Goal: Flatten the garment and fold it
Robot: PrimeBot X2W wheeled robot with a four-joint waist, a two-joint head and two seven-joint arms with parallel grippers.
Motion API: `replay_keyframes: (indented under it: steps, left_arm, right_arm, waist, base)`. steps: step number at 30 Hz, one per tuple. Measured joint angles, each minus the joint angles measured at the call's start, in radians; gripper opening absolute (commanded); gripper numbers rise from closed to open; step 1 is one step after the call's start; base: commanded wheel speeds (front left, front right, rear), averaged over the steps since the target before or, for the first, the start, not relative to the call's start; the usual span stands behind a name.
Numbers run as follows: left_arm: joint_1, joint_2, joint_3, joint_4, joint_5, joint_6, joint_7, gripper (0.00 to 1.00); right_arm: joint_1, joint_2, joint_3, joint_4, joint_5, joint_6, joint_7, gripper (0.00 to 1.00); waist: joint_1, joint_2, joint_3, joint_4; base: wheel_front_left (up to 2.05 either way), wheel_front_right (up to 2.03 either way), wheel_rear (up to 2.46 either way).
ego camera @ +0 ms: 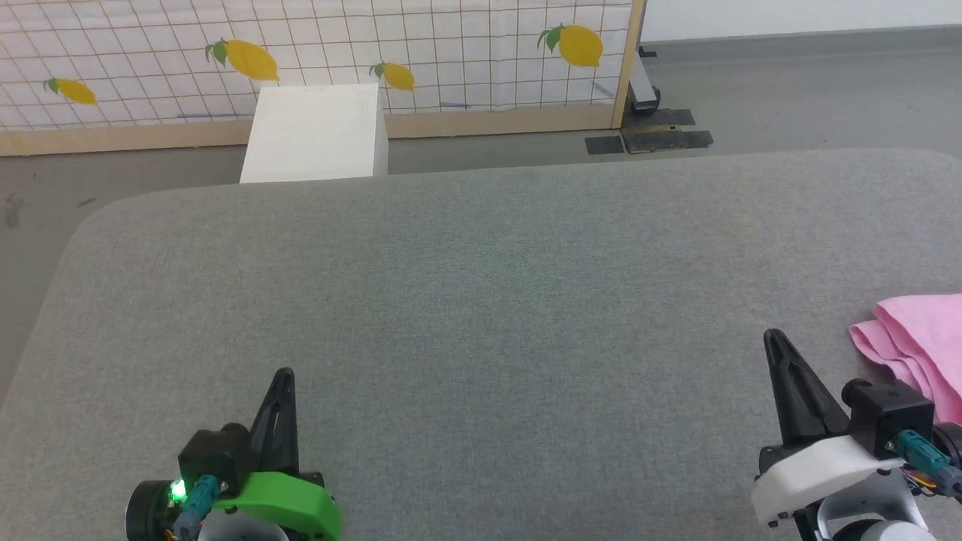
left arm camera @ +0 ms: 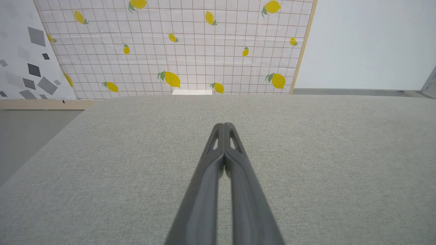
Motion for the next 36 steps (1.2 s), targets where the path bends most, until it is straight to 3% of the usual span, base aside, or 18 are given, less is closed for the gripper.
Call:
replay_keyframes:
  steps: [36]
  left_arm:
    - [0.000,-0.040,0.053,-0.032,0.072,-0.027,0.071,0.00]
  right_arm:
    - [-0.004,0.000,0.012,0.028,-0.010,0.000,0.000,0.00]
  waist:
    - [0.0000,0.0001,-0.006,0.017]
  base:
    - [0.00,0.00,0.00]
